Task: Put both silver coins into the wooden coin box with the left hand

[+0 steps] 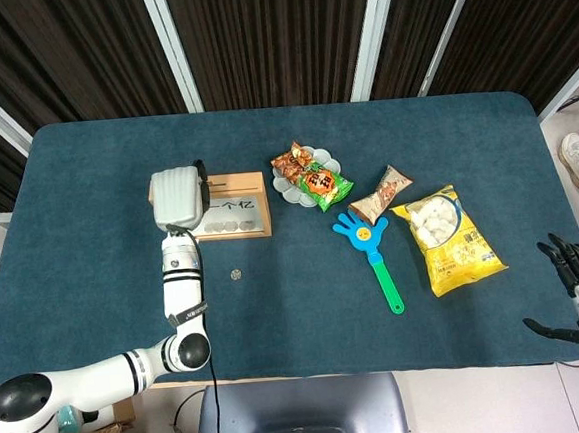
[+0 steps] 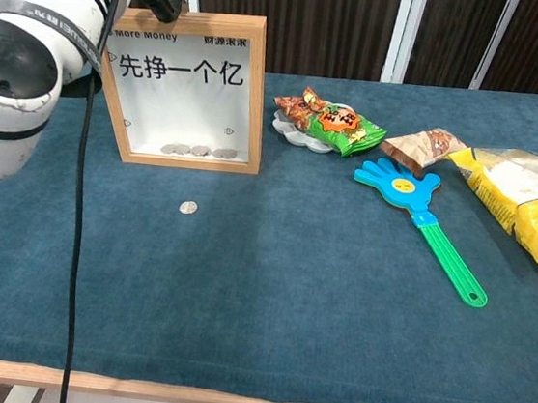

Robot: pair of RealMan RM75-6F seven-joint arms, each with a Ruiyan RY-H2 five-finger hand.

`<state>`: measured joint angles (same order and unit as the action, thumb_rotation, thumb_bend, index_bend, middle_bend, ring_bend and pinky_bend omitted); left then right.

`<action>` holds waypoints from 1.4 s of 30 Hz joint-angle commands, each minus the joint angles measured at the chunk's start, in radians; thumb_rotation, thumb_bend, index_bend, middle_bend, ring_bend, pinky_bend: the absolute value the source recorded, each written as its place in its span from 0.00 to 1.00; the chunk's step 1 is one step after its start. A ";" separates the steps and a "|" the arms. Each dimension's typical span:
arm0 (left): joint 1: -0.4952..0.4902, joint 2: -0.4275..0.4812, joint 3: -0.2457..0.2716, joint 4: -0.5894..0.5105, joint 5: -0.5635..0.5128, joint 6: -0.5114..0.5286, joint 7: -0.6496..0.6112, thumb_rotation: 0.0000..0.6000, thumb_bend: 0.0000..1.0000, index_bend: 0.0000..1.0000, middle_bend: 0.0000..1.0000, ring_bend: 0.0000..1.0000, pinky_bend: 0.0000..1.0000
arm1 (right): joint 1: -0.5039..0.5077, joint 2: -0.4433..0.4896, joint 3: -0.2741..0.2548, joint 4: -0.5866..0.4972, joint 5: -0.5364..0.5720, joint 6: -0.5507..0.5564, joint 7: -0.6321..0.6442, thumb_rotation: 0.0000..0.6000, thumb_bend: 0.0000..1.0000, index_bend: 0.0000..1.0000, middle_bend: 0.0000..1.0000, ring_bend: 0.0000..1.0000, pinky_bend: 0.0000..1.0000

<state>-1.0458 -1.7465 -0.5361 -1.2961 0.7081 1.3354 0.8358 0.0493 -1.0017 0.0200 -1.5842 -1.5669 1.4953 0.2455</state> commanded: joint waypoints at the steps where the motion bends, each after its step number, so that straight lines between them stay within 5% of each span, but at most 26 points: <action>1: -0.001 0.000 0.004 0.002 -0.002 -0.002 0.000 1.00 0.46 0.59 1.00 1.00 1.00 | 0.000 0.000 0.000 0.000 0.000 0.000 0.000 1.00 0.15 0.00 0.00 0.00 0.00; 8: -0.002 -0.005 0.016 0.011 -0.013 -0.012 0.001 1.00 0.46 0.55 1.00 1.00 1.00 | -0.001 -0.001 0.002 0.001 0.002 0.003 0.001 1.00 0.15 0.00 0.00 0.00 0.00; 14: -0.001 0.003 0.024 -0.006 -0.009 -0.014 0.001 1.00 0.44 0.29 1.00 1.00 1.00 | 0.000 -0.002 0.004 0.000 0.004 0.001 -0.001 1.00 0.15 0.00 0.00 0.00 0.00; 26: 0.045 0.063 0.083 -0.208 0.118 0.066 -0.033 1.00 0.41 0.26 1.00 1.00 1.00 | -0.001 -0.005 -0.002 -0.001 -0.010 0.004 -0.009 1.00 0.15 0.00 0.00 0.00 0.00; 35: 0.205 0.094 0.298 -0.451 0.384 0.193 -0.176 1.00 0.39 0.36 1.00 1.00 1.00 | -0.004 -0.009 -0.016 -0.012 -0.042 0.016 -0.031 1.00 0.15 0.00 0.00 0.00 0.00; 42: 0.323 0.014 0.464 -0.375 0.476 0.202 -0.291 1.00 0.39 0.39 1.00 1.00 1.00 | -0.007 -0.017 -0.024 -0.013 -0.062 0.025 -0.050 1.00 0.15 0.00 0.00 0.00 0.00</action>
<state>-0.7603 -1.6967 -0.1151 -1.7122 1.1493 1.5280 0.5899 0.0428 -1.0179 -0.0037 -1.5973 -1.6279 1.5195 0.1963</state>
